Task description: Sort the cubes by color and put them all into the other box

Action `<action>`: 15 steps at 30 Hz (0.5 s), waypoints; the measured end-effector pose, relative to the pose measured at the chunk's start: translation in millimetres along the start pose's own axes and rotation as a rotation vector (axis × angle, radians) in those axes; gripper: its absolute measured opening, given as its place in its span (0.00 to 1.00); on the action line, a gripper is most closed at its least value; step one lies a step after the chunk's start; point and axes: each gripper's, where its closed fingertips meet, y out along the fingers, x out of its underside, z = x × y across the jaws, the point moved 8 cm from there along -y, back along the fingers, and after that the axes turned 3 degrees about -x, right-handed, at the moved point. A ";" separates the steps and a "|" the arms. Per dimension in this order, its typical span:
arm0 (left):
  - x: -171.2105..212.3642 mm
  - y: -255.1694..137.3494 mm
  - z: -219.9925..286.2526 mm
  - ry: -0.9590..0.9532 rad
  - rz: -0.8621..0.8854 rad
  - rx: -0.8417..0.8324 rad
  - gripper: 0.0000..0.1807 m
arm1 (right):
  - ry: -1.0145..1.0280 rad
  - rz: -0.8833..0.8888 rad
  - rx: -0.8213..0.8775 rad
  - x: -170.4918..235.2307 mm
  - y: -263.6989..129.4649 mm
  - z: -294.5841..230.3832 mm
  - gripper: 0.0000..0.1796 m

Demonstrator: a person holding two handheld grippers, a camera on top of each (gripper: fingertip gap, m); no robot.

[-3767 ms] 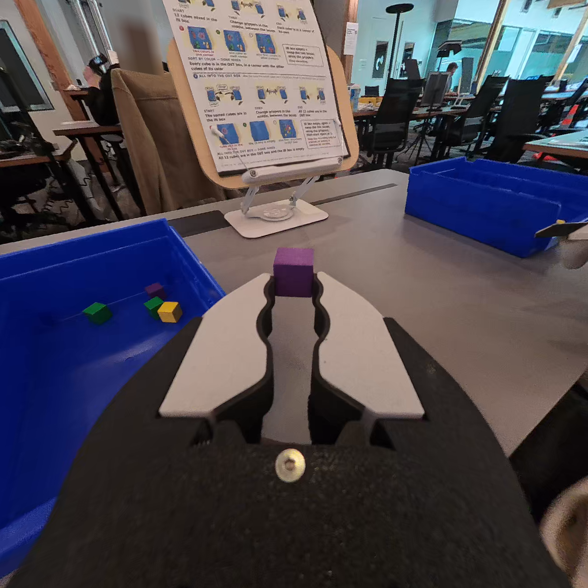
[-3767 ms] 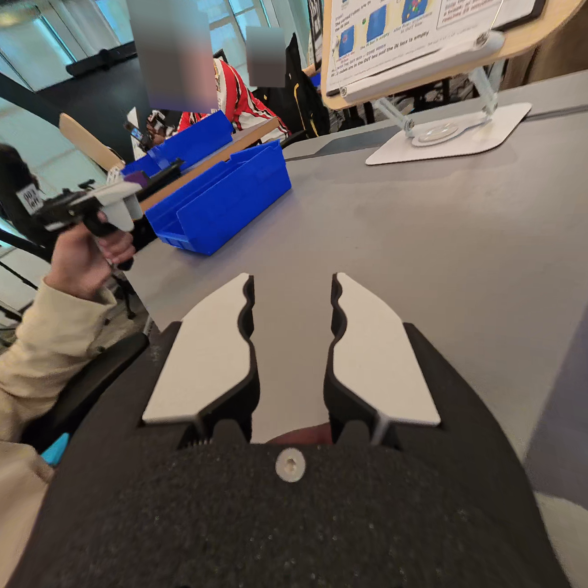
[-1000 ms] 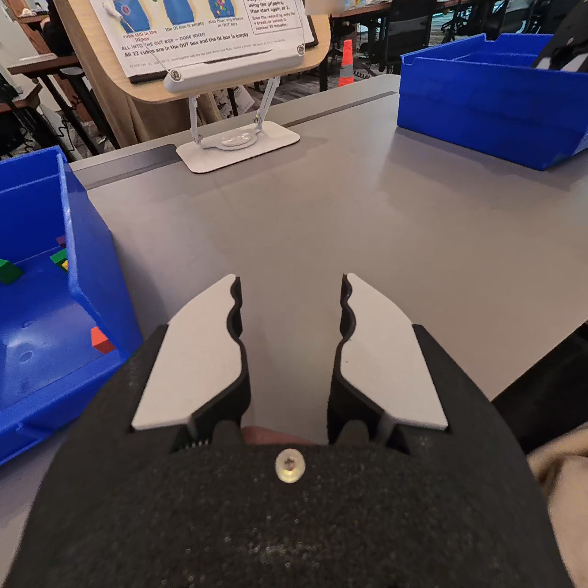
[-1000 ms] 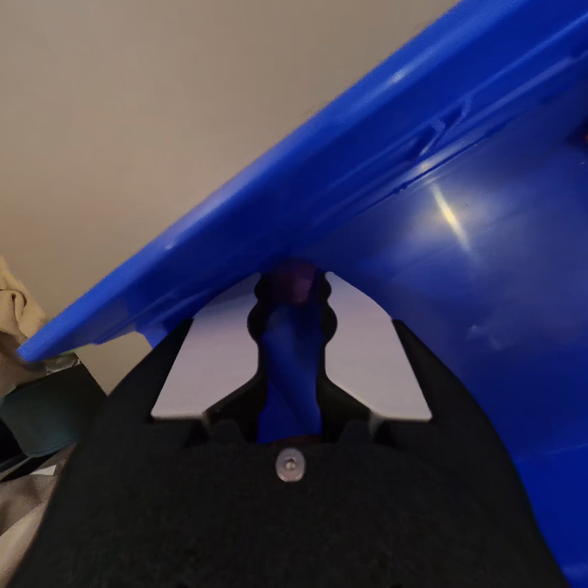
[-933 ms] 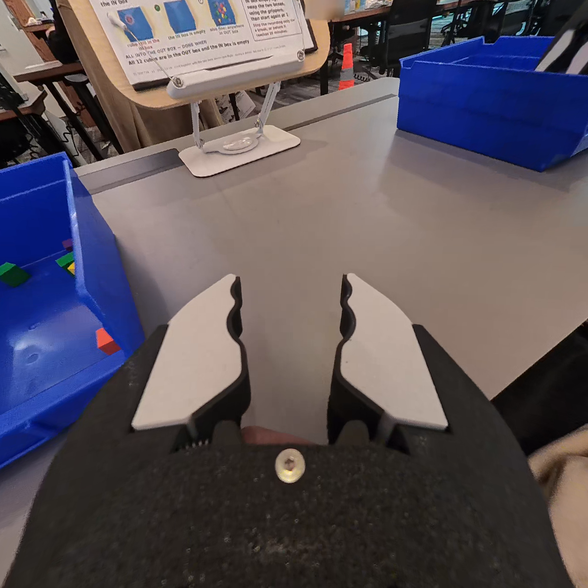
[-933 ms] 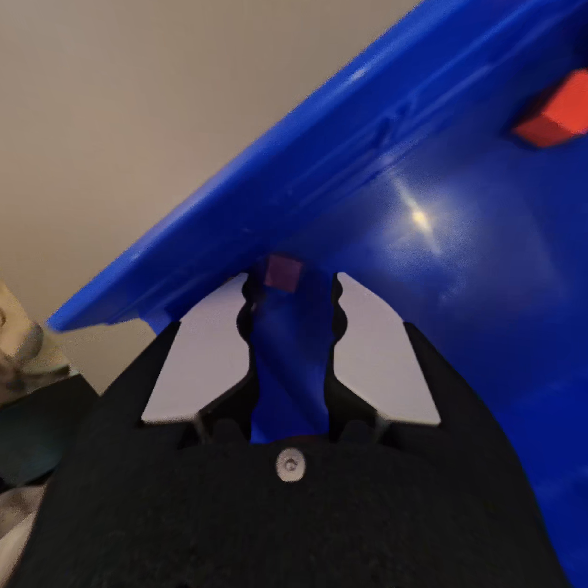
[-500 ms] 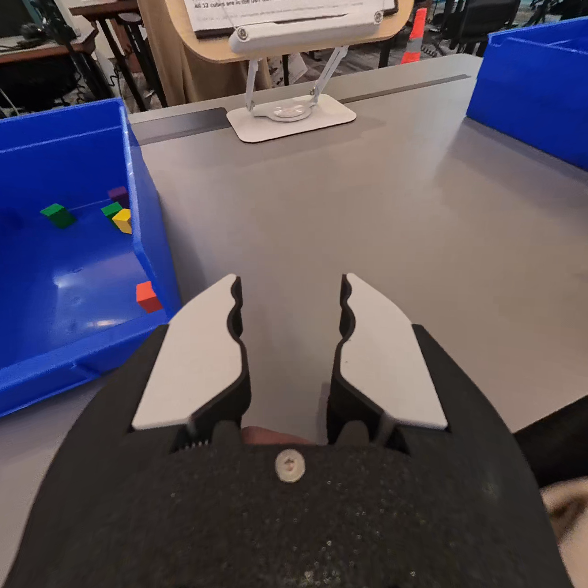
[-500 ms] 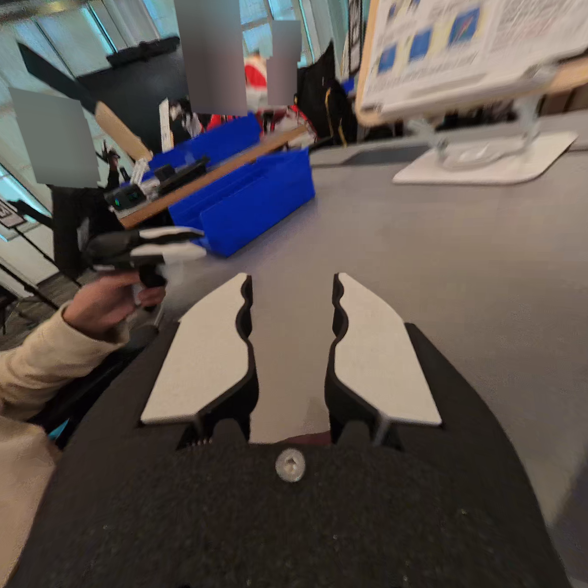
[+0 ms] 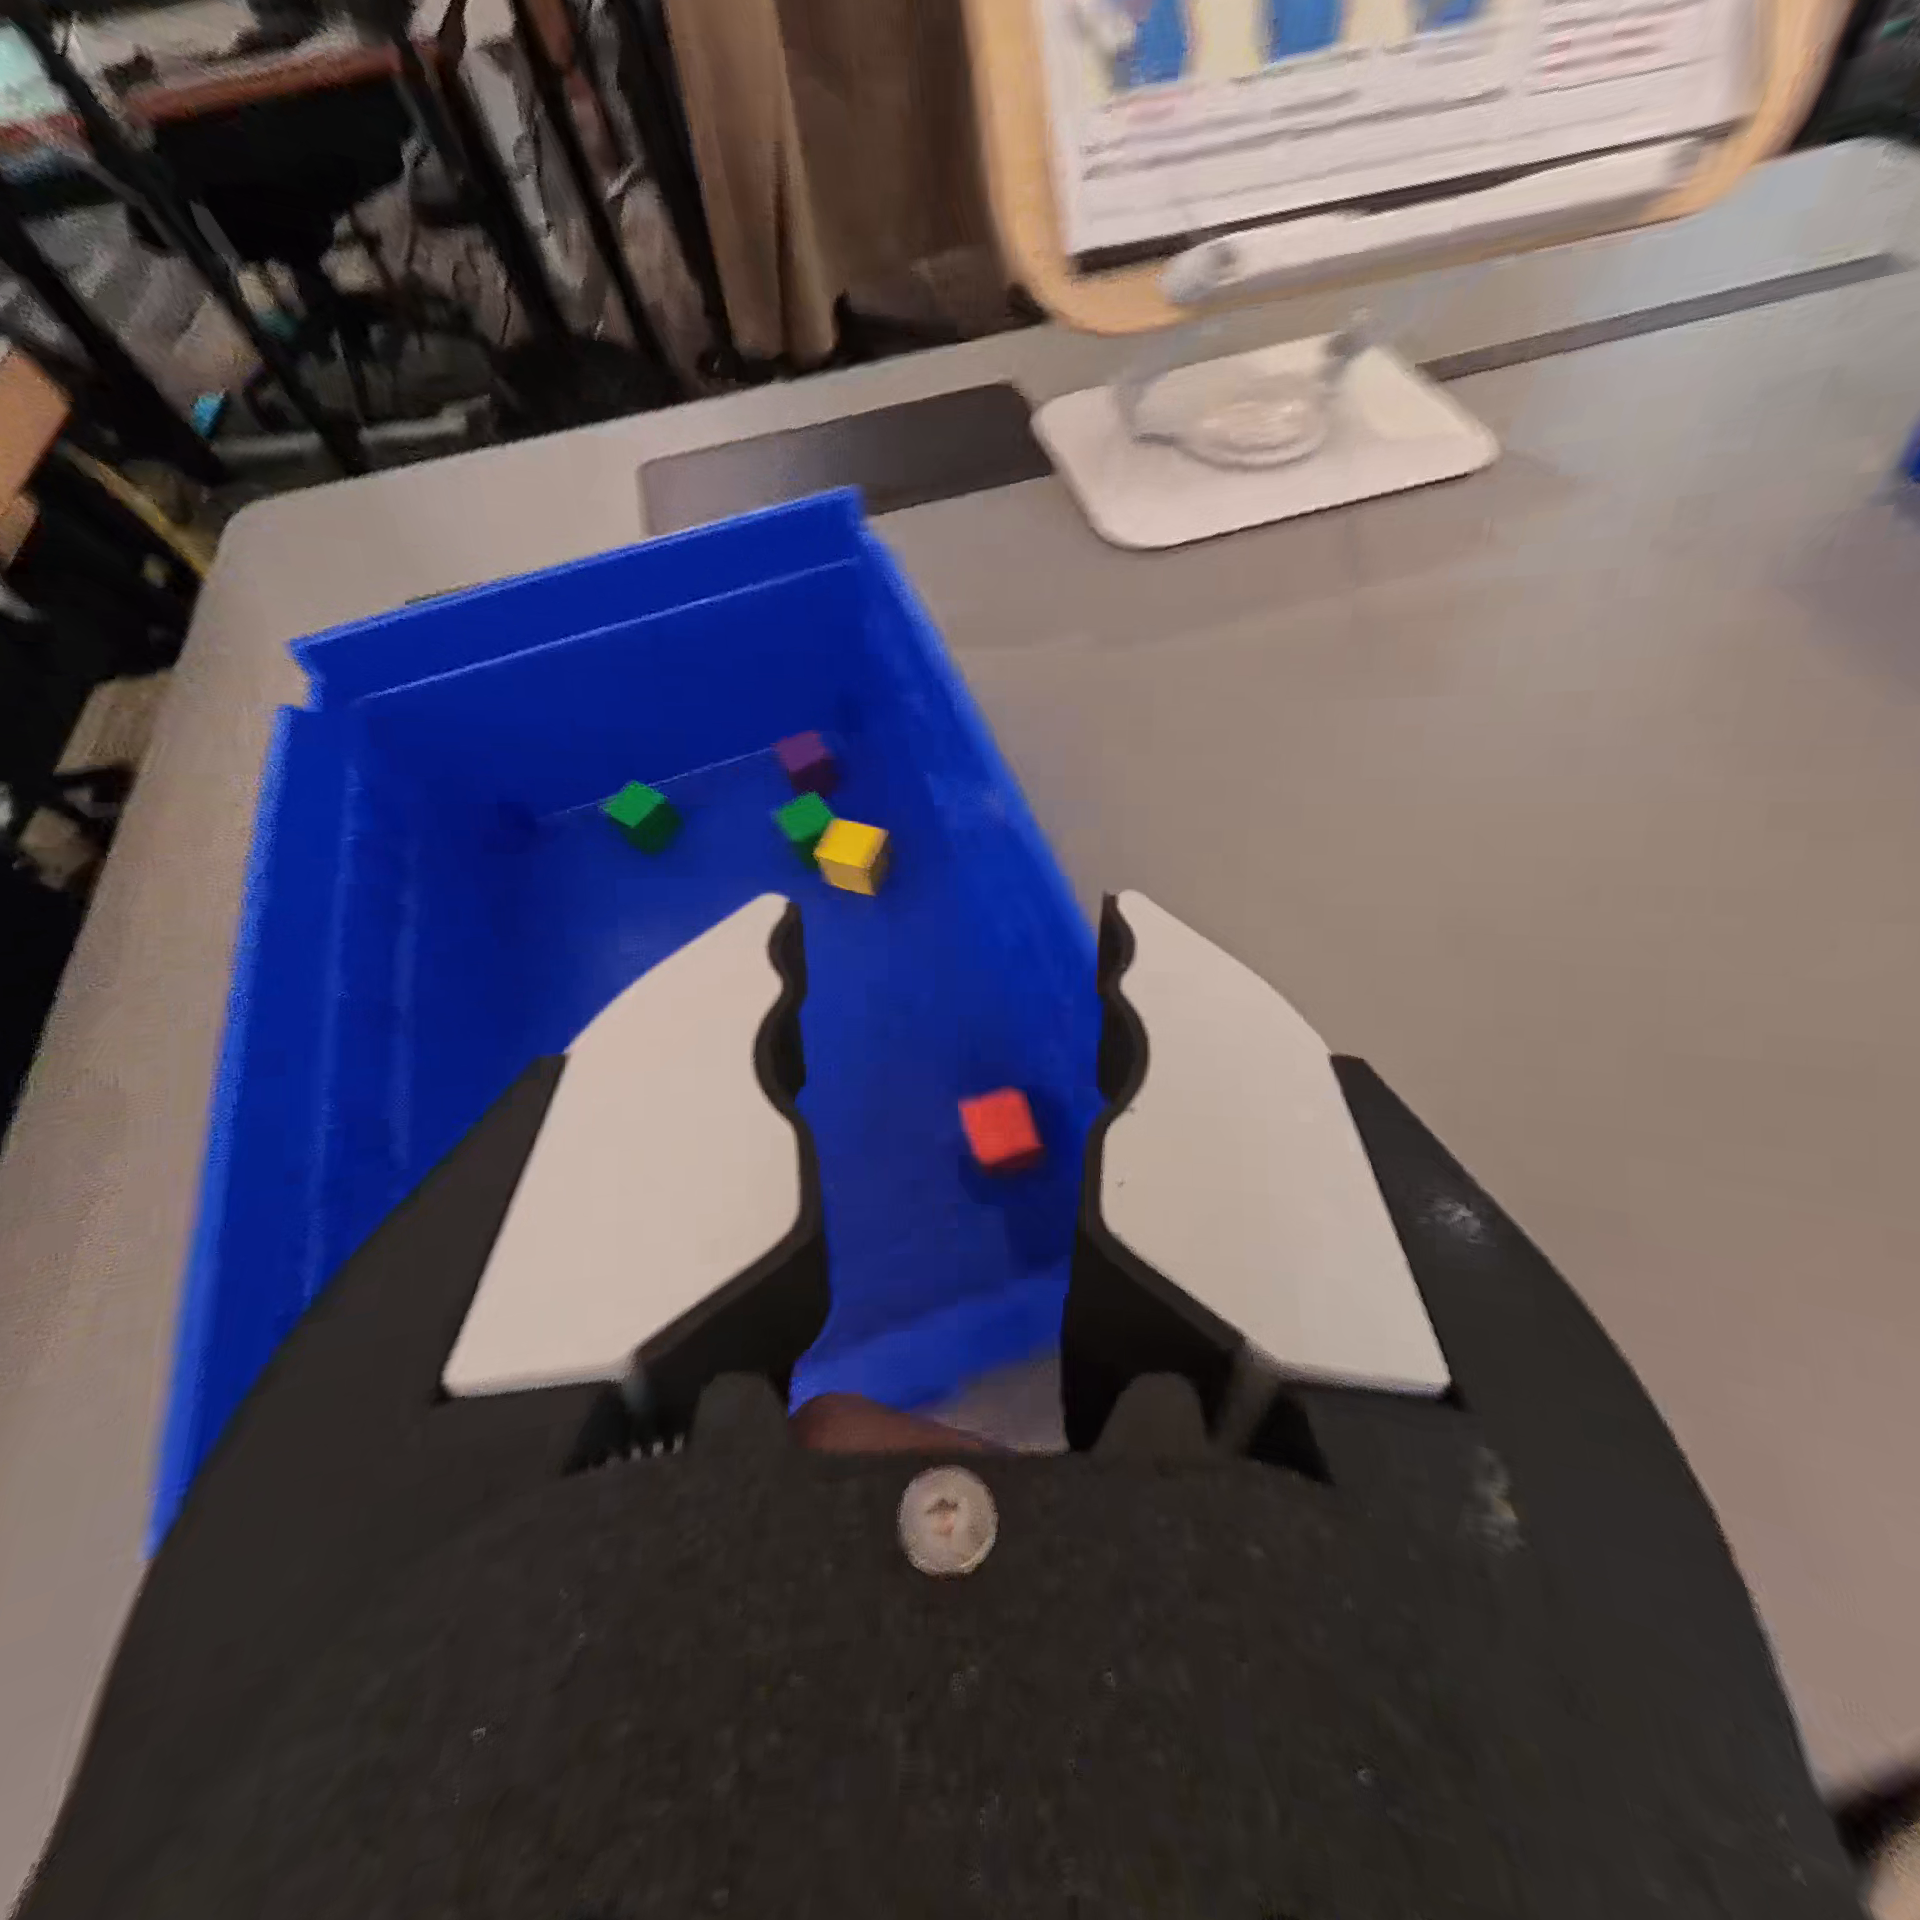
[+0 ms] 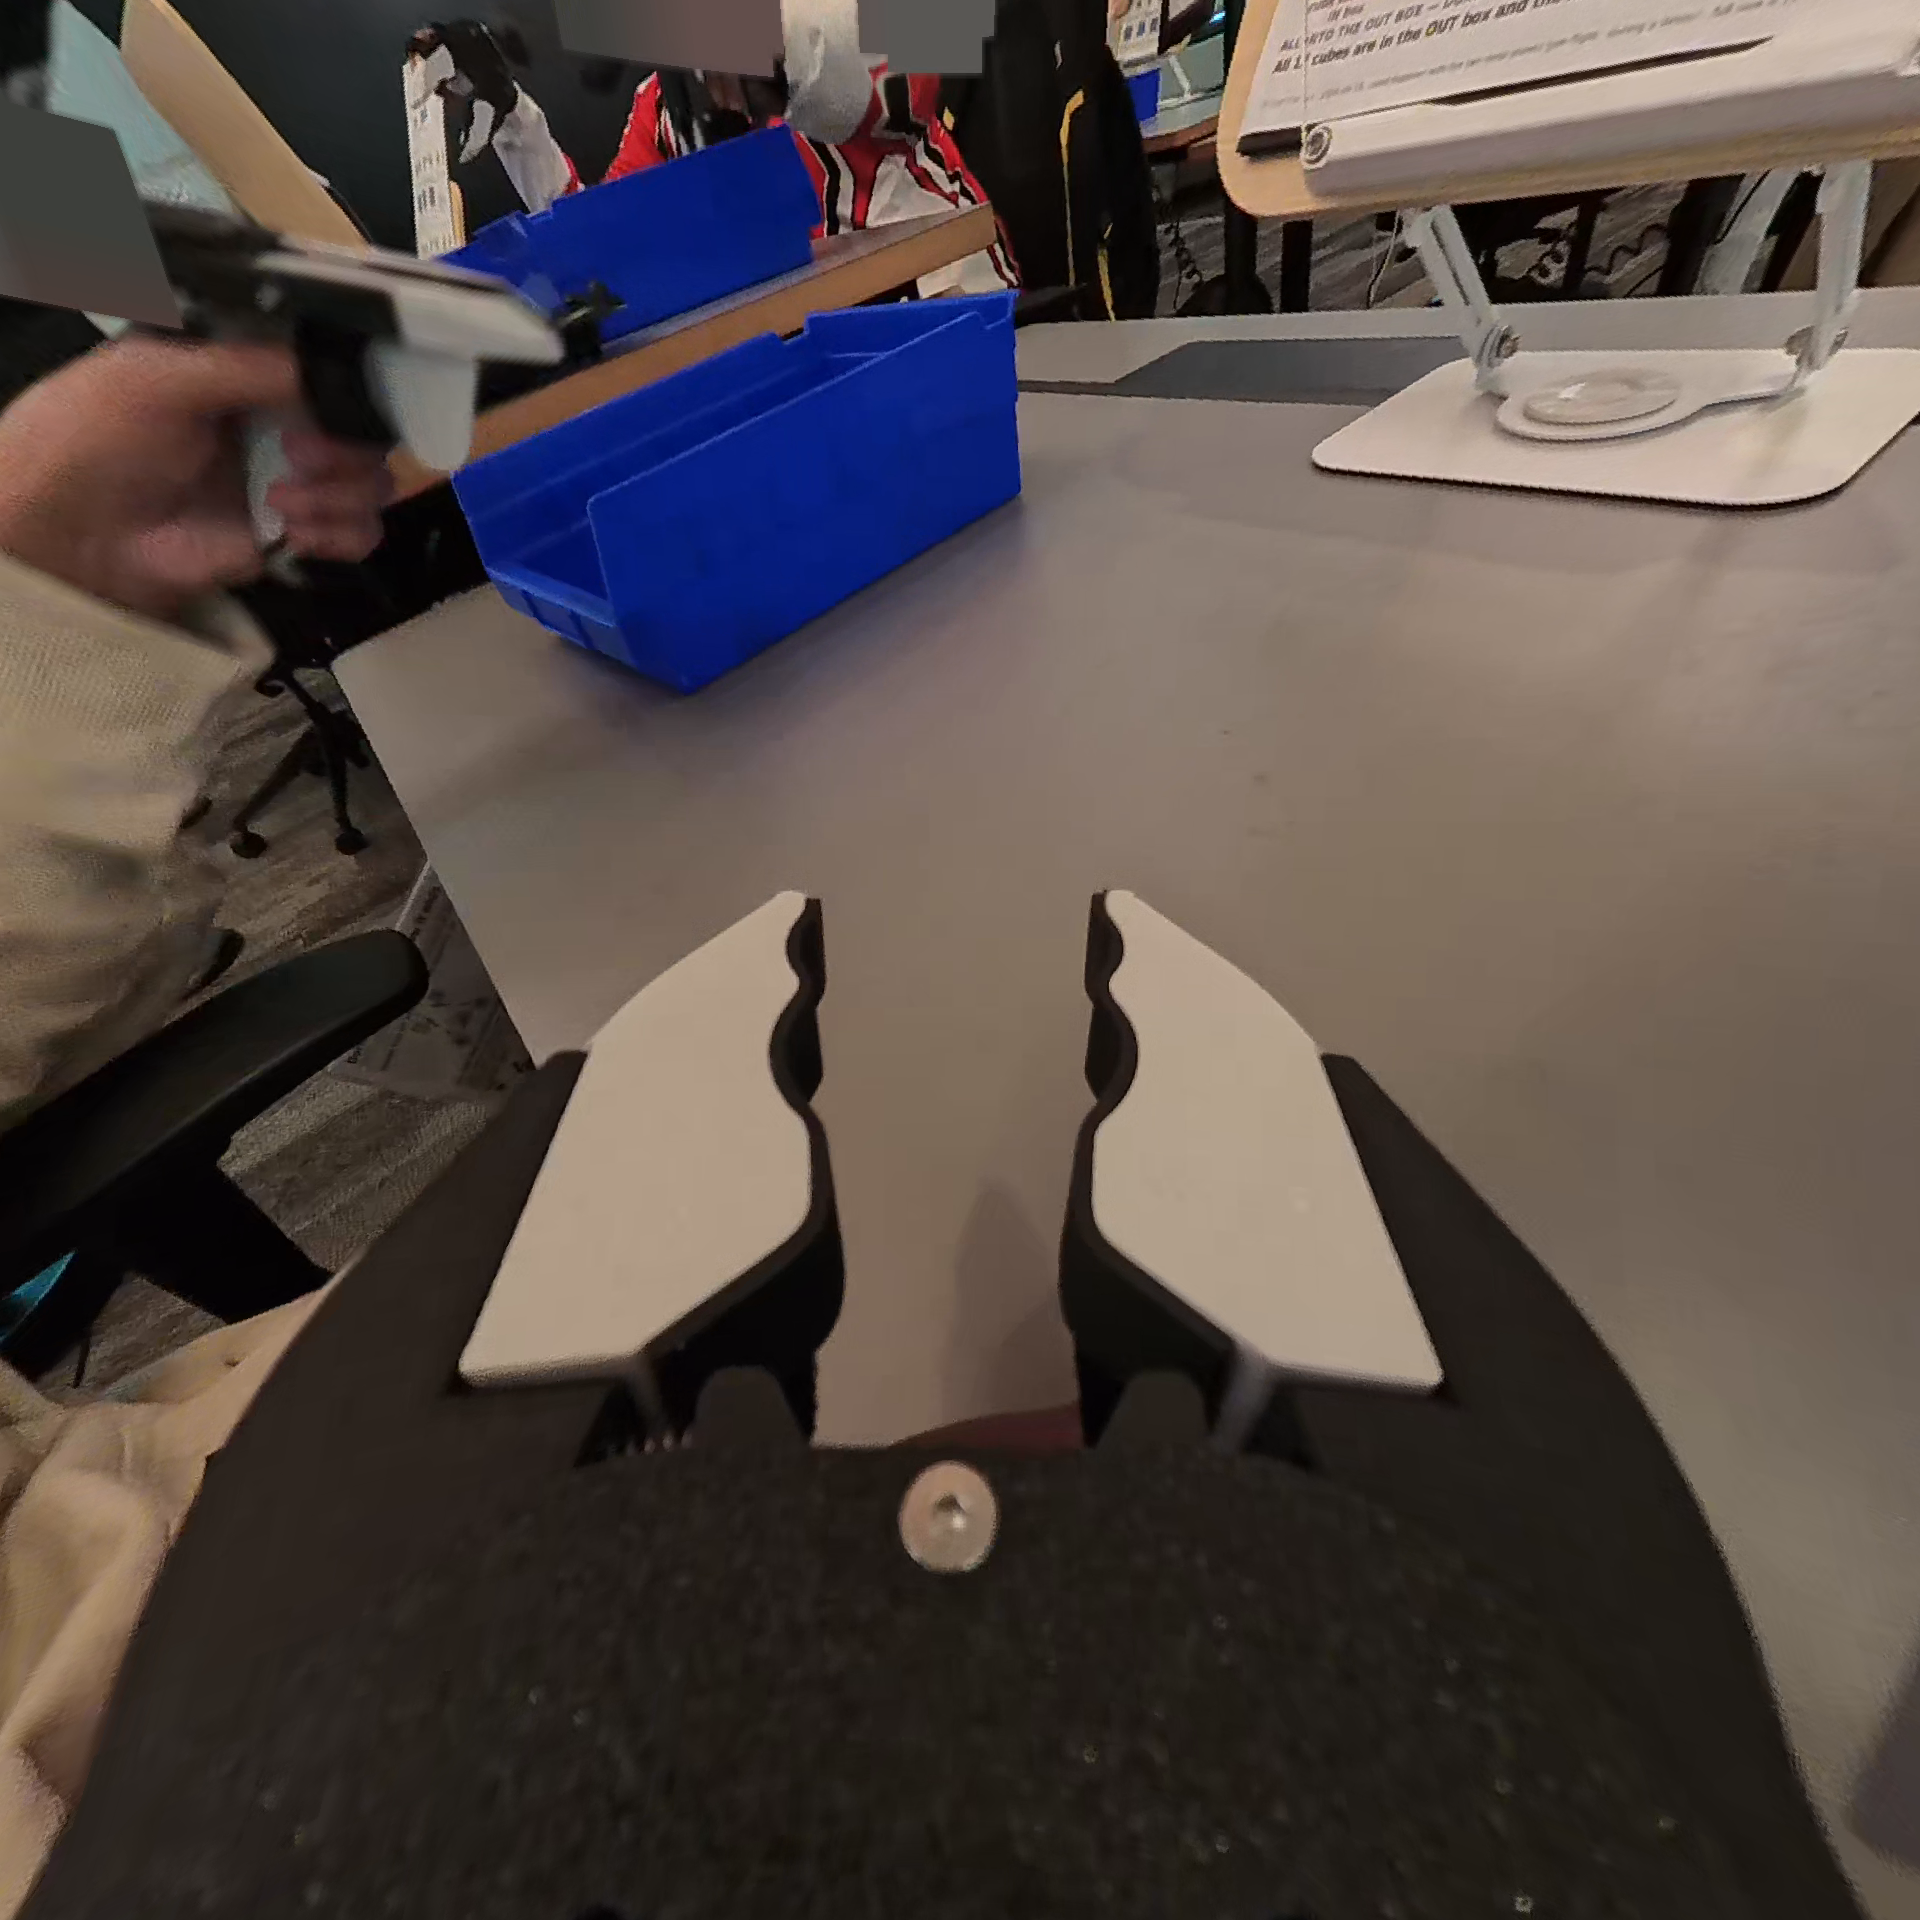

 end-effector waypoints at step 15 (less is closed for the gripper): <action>40.8 195.2 -51.3 -0.153 -0.565 0.019 0.13 | 0.000 -0.059 -0.052 9.1 -2.7 -2.4 0.26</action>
